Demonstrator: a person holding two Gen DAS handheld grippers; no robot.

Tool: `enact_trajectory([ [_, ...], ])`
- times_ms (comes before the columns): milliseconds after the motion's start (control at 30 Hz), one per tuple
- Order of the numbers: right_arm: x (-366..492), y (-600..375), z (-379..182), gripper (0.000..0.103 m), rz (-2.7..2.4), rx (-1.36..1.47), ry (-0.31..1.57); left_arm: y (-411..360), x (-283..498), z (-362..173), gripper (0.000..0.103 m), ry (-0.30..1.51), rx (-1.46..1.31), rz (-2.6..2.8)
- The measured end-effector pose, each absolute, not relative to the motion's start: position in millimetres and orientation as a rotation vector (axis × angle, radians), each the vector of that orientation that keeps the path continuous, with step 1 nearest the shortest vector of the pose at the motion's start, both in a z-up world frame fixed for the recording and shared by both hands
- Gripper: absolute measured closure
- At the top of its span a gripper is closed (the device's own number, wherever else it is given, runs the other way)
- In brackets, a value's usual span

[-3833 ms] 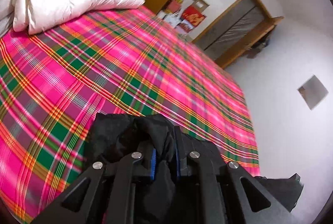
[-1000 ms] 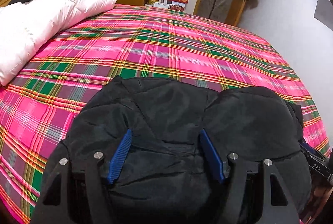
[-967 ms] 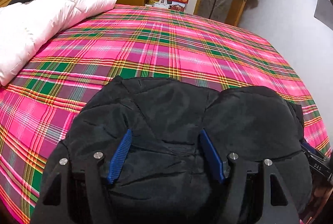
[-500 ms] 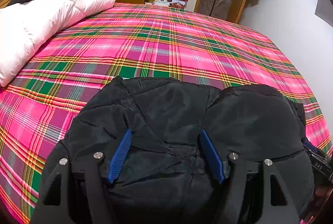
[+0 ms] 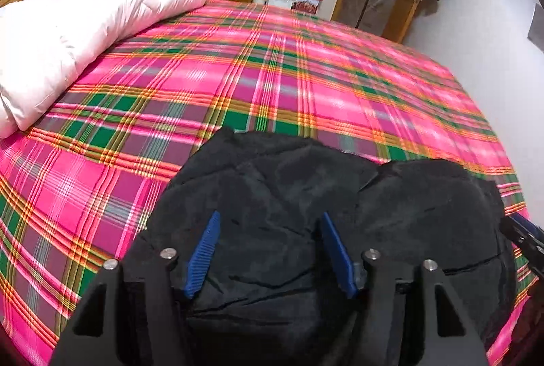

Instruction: Fold large clothes

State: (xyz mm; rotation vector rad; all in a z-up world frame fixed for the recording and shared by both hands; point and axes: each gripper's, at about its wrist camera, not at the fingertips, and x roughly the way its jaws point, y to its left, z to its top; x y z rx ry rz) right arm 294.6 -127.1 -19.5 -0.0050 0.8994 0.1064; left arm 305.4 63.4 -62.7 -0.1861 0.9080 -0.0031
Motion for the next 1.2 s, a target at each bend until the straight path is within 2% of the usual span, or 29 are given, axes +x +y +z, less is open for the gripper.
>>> enact_trajectory([
  [33, 304.6, -118.8, -30.2, 0.047, 0.111, -0.019, 0.923, 61.2, 306.2, -64.8, 0.041, 0.912, -0.163, -0.001],
  [100, 323.0, -111.9, -50.8, 0.051, 0.098, -0.022, 0.954, 54.8, 307.4, -67.9, 0.041, 0.913, -0.101, 0.008],
  [333, 357.6, -132.3, -86.4, 0.053, 0.109, 0.086, 1.059, 52.1, 316.0, -76.2, 0.041, 0.925, -0.096, 0.003],
  [467, 350.3, -138.6, -65.9, 0.054, 0.136, 0.118, 1.061, 54.9, 312.0, -69.0, 0.042, 0.91, -0.135, 0.007],
  [667, 301.1, -189.2, -23.1, 0.057, 0.139, 0.293, 0.903, 57.7, 300.3, -56.0, 0.042, 0.868, -0.239, -0.071],
  [833, 289.8, -228.9, -40.9, 0.057, 0.043, 0.299, 0.945, 40.2, 294.8, -57.1, 0.042, 0.872, -0.191, -0.095],
  [900, 290.8, -239.5, -58.2, 0.061, 0.017, 0.301, 0.968, 33.9, 295.3, -60.1, 0.042, 0.879, -0.162, -0.099],
  [933, 291.9, -241.0, -64.8, 0.067, -0.003, 0.278, 0.968, 31.7, 296.3, -62.5, 0.042, 0.884, -0.146, -0.097],
  [1033, 297.7, -249.6, -84.5, 0.075, -0.019, 0.315, 0.986, 29.1, 300.0, -67.7, 0.042, 0.892, -0.129, -0.1],
  [1200, 312.2, -249.4, -93.0, 0.077, -0.022, 0.29, 1.009, 26.1, 306.6, -74.4, 0.042, 0.904, -0.116, -0.096],
])
